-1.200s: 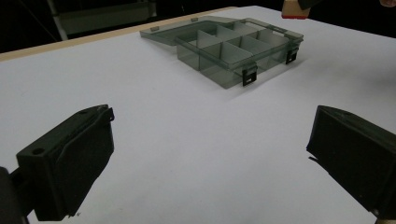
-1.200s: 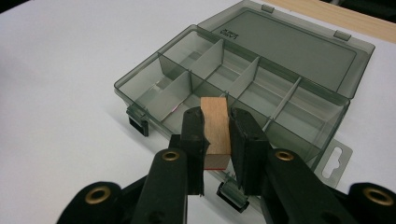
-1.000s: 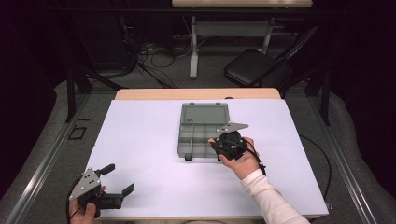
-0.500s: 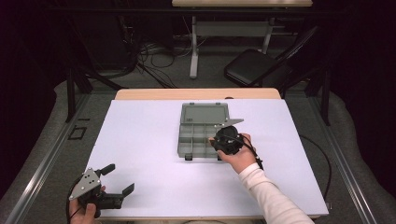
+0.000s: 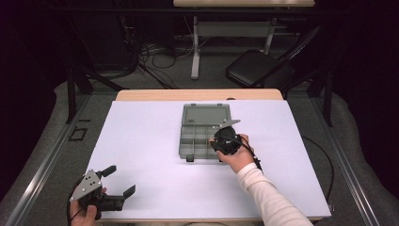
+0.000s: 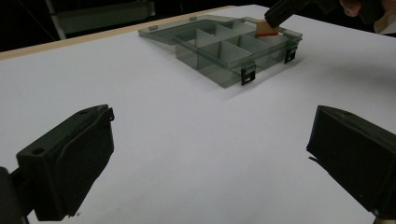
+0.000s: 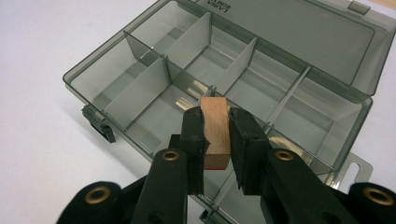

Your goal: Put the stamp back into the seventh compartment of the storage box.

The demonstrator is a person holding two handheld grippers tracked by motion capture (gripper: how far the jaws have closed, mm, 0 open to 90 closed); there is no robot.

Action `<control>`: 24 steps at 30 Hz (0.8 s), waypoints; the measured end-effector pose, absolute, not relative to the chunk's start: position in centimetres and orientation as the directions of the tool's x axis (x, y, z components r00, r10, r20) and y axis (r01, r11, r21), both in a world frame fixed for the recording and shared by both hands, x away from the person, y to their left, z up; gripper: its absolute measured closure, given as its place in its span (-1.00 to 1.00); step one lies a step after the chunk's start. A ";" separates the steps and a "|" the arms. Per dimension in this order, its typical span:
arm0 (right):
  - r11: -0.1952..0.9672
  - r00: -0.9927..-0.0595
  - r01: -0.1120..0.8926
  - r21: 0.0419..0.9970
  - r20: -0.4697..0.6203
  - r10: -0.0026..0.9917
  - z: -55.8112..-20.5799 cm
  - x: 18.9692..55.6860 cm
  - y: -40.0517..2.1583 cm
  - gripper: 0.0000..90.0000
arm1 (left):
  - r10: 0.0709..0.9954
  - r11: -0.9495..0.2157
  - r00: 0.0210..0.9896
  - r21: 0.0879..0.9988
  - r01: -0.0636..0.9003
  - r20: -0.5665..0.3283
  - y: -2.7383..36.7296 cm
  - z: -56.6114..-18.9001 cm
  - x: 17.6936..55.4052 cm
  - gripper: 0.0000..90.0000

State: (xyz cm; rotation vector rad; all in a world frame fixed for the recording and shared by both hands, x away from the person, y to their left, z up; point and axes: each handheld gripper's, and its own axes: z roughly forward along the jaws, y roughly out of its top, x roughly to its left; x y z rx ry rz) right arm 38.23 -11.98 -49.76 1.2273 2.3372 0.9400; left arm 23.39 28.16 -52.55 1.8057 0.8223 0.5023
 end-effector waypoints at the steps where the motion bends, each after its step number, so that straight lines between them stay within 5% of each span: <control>1: 0.410 -0.569 0.601 0.686 0.007 0.822 -49.9 38.3 -11.9 0.70 | 0.735 -0.221 0.676 0.928 0.299 -0.042 28.2 -52.6 23.4 -0.99; 24: 0.405 -0.552 0.641 0.652 0.025 0.834 -51.8 39.5 -11.6 0.70 | 0.731 -0.227 0.681 0.927 0.300 -0.041 28.2 -52.5 23.4 -0.99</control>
